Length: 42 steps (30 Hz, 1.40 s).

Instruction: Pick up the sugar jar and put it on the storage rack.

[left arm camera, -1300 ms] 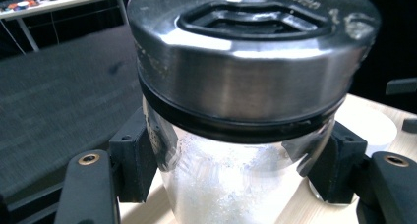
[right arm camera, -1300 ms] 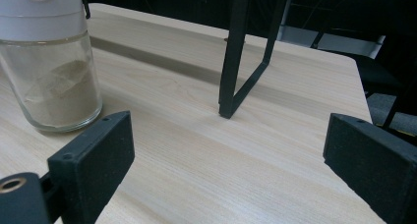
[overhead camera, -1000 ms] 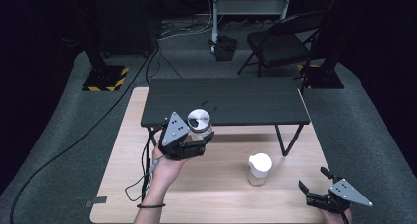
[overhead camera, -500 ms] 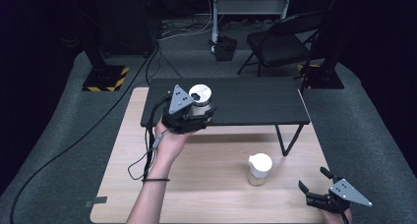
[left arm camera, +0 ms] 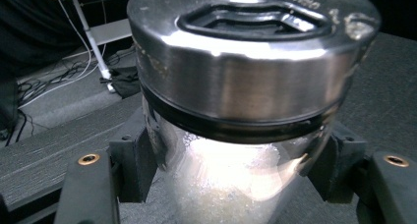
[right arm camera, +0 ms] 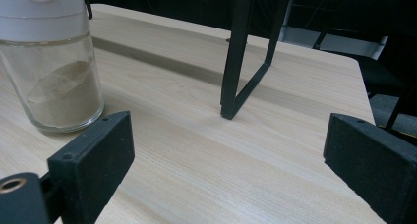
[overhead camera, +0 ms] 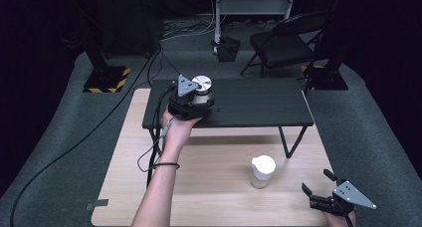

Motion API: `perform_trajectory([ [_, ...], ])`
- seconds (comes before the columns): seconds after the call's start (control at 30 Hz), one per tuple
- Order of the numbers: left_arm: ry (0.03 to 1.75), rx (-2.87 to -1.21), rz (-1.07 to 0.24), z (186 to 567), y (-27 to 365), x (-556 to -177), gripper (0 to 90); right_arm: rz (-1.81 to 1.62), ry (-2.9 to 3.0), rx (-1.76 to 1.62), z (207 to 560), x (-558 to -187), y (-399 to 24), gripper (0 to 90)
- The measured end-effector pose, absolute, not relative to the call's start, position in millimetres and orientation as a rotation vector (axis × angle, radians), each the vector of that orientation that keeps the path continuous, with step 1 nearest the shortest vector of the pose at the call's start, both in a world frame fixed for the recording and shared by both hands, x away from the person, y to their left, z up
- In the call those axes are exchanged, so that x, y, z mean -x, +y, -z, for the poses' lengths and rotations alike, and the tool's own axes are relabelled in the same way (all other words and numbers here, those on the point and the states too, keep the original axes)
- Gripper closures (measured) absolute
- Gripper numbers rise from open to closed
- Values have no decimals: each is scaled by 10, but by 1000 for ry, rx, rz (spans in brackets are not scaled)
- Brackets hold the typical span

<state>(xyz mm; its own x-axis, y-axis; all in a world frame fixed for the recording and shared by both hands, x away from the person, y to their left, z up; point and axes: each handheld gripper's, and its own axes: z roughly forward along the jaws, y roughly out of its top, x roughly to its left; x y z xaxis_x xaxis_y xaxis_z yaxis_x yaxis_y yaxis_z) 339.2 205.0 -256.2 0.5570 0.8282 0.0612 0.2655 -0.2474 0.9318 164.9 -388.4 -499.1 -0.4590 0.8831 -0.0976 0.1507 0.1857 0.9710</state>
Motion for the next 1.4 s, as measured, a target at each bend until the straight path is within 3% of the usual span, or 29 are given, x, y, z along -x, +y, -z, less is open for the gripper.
perform_trajectory([
  [0.67,945,-1783,-623,2597,2091,-3549,296,-1325,1762,-975,4992,-1645,-3881,41],
  [0.77,946,-1792,-630,2589,2087,-3541,197,-1322,1762,-974,4992,-1645,-3879,41],
  [0.9,953,-1778,-623,2594,2126,-3523,143,-1321,1763,-972,4991,-1646,-3877,41],
  [1.4,866,-1738,-642,2715,2612,-3041,117,-1316,1765,-973,4987,-1646,-3870,41],
])
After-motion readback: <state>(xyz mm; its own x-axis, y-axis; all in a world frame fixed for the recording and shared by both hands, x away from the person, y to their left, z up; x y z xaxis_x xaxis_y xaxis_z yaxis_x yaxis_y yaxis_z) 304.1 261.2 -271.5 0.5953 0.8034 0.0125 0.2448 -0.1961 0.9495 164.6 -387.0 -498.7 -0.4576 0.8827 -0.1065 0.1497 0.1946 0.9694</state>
